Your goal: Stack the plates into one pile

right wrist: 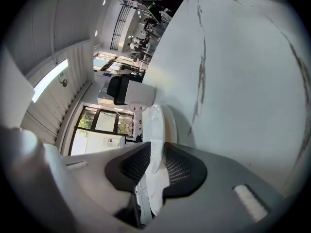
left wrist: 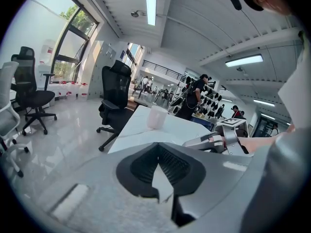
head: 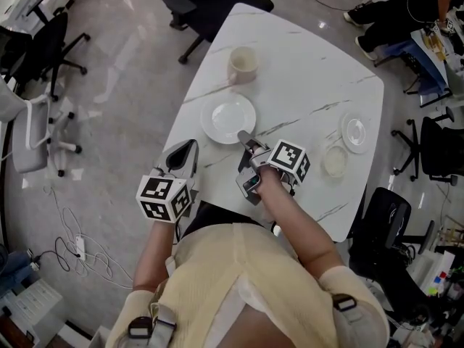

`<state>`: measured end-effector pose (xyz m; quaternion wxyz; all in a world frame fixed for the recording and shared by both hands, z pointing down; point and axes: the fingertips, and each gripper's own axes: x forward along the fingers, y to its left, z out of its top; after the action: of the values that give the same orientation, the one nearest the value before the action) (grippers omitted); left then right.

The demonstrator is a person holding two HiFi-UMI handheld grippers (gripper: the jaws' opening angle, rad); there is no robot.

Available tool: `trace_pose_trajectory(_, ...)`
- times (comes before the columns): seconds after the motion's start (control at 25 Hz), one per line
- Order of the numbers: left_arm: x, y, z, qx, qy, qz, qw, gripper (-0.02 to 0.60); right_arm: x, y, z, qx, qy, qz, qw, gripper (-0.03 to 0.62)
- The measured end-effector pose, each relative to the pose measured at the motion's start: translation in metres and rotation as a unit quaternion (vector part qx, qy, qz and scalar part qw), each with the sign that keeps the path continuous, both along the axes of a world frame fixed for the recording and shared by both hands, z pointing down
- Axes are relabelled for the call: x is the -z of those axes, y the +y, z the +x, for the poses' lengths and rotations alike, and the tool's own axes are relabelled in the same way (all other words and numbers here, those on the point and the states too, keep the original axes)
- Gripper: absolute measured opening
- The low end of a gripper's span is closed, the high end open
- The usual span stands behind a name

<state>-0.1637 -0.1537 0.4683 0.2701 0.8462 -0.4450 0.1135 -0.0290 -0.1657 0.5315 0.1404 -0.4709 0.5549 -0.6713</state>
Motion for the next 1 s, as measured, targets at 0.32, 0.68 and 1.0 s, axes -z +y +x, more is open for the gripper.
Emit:
trace_pose_trajectory(0.32, -0.003, 0.002, 0.0, 0.001, 0.003, -0.006, 1.0, 0.005, -0.001, 0.001, -0.005, 0.033, 0.023, -0.007, 0.999, 0.137)
trace_pose_trajectory(0.68, -0.002, 0.003, 0.008, -0.014, 0.006, -0.007, 0.9999, 0.005, 0.004, 0.003, -0.008, 0.056, 0.04, -0.005, 0.998, 0.229)
trace_pose_trajectory(1.0, -0.002, -0.003, 0.006, -0.022, 0.009, -0.005, 0.9997, 0.005, 0.011, 0.005, -0.003, 0.05, 0.063, 0.003, 0.997, 0.238)
